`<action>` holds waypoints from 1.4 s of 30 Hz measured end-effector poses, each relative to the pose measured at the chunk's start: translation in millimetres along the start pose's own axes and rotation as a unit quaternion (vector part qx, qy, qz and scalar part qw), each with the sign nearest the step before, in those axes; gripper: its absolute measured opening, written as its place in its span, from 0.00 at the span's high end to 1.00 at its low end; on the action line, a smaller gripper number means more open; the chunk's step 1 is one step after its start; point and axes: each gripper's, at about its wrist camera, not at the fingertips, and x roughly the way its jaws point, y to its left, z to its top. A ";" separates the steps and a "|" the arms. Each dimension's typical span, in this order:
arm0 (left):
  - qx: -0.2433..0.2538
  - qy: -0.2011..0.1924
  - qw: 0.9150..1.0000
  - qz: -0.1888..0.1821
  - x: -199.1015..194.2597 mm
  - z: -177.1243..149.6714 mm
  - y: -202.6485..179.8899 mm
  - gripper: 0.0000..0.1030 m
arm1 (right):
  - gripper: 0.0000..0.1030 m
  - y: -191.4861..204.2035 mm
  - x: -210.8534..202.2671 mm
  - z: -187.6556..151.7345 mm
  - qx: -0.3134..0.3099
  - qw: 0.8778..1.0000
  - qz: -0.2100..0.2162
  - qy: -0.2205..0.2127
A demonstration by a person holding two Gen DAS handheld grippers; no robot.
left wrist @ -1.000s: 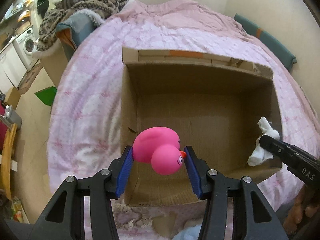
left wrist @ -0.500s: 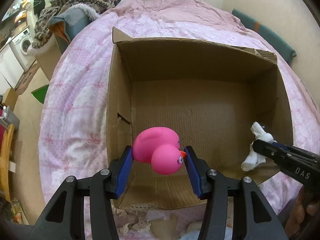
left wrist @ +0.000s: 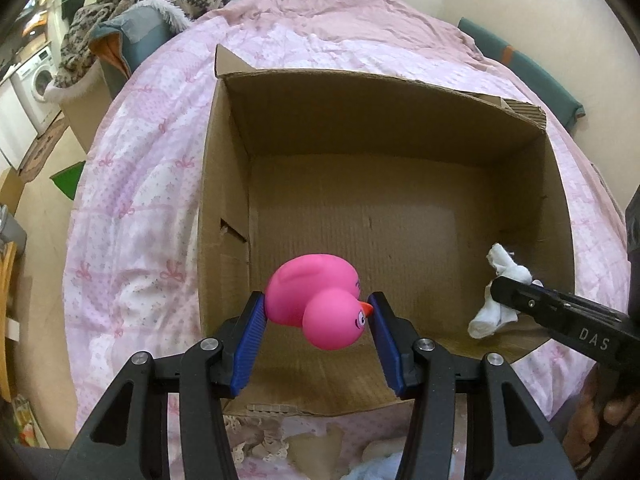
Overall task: Organize soft objects
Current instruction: 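Carry duck and sock into the box and open both tools, then withdraw both tools from the box toward the remaining items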
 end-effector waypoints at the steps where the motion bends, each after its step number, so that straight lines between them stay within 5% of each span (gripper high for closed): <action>1: 0.001 0.001 1.000 -0.001 -0.2 0.0 -0.9 0.53 | 0.74 1.4 -0.5 0.8 -0.002 1.000 -0.001 0.000; 9: 0.015 0.003 1.000 -0.003 -2.1 -0.8 -8.5 0.53 | 0.74 4.6 3.5 2.4 -0.009 1.000 -0.002 0.006; 13: 0.022 0.000 1.000 -0.006 -3.9 -1.4 -12.0 0.37 | 0.74 6.2 4.0 3.4 -0.015 1.000 0.000 0.007; 22: 0.023 -0.008 1.000 -0.011 -9.3 -0.5 -15.6 0.36 | 0.72 5.9 4.6 4.9 -0.011 1.000 0.016 0.007; 24: 0.025 -0.011 1.000 -0.007 -10.3 0.1 -15.5 0.36 | 0.61 5.9 2.1 5.5 -0.009 1.000 0.016 0.000; 25: 0.024 -0.014 1.000 -0.004 -11.4 1.0 -15.0 0.36 | 0.41 6.3 -0.9 6.2 -0.007 1.000 0.014 -0.009; 27: 0.021 -0.018 1.000 -0.001 -14.3 2.3 -14.5 0.36 | 0.28 8.3 -8.9 6.6 -0.010 0.999 0.026 -0.032; 42: 0.017 -0.061 0.998 0.003 -50.5 4.7 -8.9 0.36 | 0.27 21.6 -41.1 5.9 -0.033 0.995 0.036 -0.091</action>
